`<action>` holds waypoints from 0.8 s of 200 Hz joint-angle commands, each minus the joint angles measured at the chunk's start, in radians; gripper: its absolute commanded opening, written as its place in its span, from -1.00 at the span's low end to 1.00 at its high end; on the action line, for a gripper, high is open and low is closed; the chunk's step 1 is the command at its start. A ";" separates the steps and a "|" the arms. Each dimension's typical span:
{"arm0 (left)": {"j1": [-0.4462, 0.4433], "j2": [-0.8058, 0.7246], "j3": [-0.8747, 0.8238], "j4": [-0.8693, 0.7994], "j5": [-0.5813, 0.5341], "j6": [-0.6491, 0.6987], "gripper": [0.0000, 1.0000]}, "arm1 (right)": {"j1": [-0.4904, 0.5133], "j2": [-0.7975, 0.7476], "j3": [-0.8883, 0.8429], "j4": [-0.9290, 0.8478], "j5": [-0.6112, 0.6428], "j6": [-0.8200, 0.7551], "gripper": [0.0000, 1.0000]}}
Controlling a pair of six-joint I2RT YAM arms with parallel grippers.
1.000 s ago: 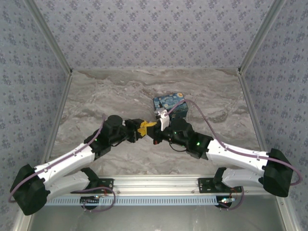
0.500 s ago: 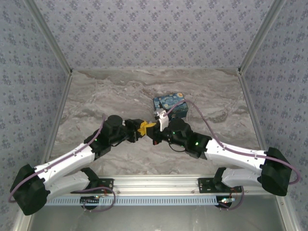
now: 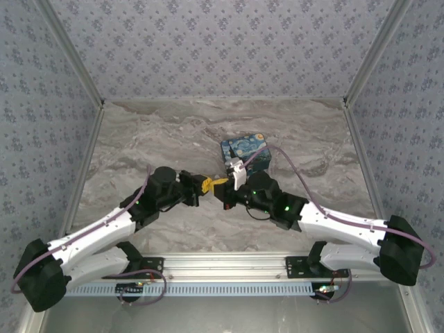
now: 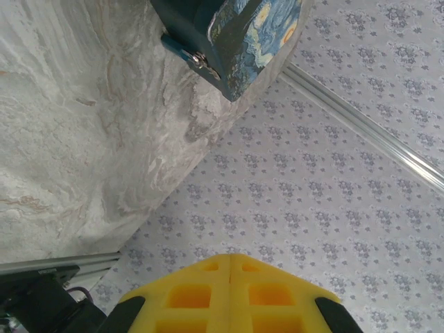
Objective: Unlock the padlock with the key
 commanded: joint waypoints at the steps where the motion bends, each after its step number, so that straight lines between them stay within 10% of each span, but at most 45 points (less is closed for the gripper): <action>1: 0.019 -0.051 0.091 -0.155 -0.154 0.181 -1.00 | -0.064 -0.094 -0.055 0.024 -0.066 0.046 -0.61; 43: 0.019 -0.062 0.273 -0.258 -0.371 0.803 -1.00 | -0.222 -0.225 -0.183 0.214 -0.269 0.137 -0.12; 83: 0.018 -0.028 0.291 -0.066 -0.283 1.191 -1.00 | -0.268 -0.243 -0.162 0.324 -0.401 0.185 0.18; 160: 0.013 -0.001 0.290 0.165 -0.109 1.311 -1.00 | -0.261 -0.058 -0.028 0.503 -0.511 0.219 0.26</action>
